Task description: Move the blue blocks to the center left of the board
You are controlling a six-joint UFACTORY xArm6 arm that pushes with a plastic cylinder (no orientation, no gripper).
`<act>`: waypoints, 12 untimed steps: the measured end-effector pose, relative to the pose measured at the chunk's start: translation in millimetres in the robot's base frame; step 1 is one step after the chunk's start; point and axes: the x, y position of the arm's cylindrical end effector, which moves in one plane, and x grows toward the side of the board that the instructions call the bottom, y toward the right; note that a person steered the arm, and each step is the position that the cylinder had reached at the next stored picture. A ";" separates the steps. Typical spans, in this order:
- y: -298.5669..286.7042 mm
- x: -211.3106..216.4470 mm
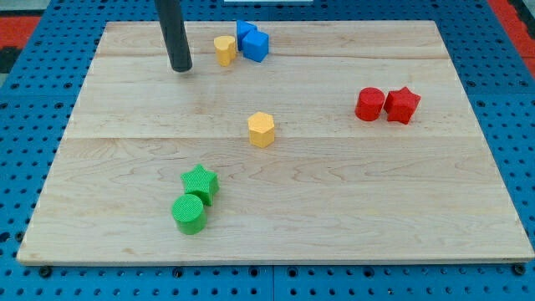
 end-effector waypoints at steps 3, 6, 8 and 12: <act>46.1 -96.8; 188.4 -33.1; 149.1 -7.8; 136.3 -6.4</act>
